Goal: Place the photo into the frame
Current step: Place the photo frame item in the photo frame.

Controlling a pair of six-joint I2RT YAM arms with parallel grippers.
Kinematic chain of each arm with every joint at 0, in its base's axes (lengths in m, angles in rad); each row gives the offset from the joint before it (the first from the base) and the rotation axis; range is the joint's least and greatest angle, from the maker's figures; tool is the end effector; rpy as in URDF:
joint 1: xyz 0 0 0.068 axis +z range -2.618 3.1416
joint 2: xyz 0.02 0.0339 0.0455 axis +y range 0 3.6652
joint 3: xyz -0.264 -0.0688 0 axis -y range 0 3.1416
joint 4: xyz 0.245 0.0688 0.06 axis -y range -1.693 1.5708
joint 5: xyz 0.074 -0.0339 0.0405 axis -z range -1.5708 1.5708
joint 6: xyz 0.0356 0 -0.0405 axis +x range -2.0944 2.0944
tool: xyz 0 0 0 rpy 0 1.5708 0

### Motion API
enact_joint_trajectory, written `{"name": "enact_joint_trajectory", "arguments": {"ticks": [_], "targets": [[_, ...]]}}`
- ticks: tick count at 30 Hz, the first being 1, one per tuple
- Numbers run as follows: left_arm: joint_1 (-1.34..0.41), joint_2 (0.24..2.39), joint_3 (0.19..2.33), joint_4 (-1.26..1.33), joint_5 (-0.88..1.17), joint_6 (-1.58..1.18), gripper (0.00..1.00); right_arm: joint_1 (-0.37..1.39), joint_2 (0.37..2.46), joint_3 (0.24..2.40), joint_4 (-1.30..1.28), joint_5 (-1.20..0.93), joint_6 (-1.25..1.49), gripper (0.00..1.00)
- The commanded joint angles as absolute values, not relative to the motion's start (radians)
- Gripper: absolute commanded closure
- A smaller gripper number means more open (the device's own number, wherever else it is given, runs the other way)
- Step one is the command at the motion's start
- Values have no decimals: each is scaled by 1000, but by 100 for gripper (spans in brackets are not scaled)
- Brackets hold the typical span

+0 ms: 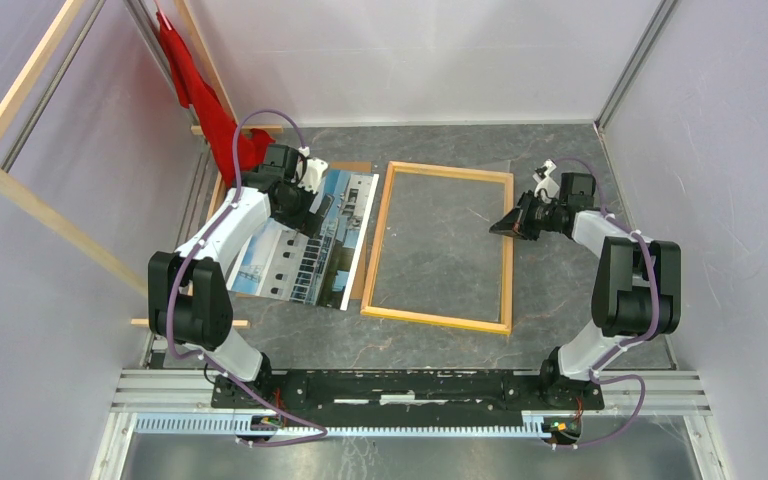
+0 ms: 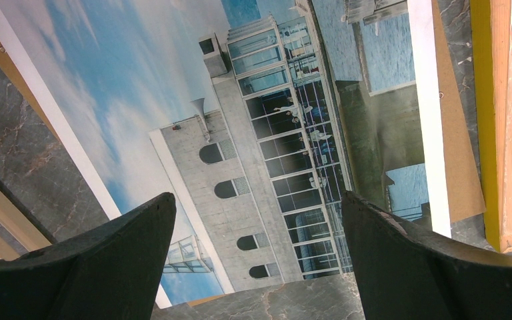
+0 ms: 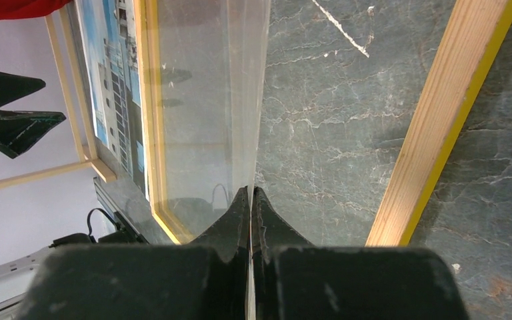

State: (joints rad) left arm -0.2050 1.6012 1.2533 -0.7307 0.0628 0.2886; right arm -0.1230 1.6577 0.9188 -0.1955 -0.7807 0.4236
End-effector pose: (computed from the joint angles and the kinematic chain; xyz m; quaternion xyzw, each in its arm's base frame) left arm 0.3232 -0.0695 0.2537 0.2442 0.9382 -0.0202 0.2446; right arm 0.3241 -0.0148 0.1760 0.1224 0.8779 0.4007 0.2319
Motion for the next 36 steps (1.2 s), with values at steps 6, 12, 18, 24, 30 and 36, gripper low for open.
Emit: {"name": "enact_joint_trajectory", "arguments": {"ticks": [6,12,18,24,30,36], "targets": [[-210,1579,1258,-713,95,320,0,-127,1655,983,-265,-778,345,100],[-212,1576,1255,-713,97,319,0,-128,1663,1016,-279,-779,346,100],[-212,1577,1256,-713,97,319,0,-127,1660,1000,-240,-818,357,100],[-245,1591,1253,-713,95,311,0,-127,1637,967,-167,-864,397,100],[-297,1612,1246,-696,84,302,0,-127,1606,946,-118,-892,425,100],[-347,1636,1234,-664,77,290,0,-127,1591,934,-70,-917,459,100]]}}
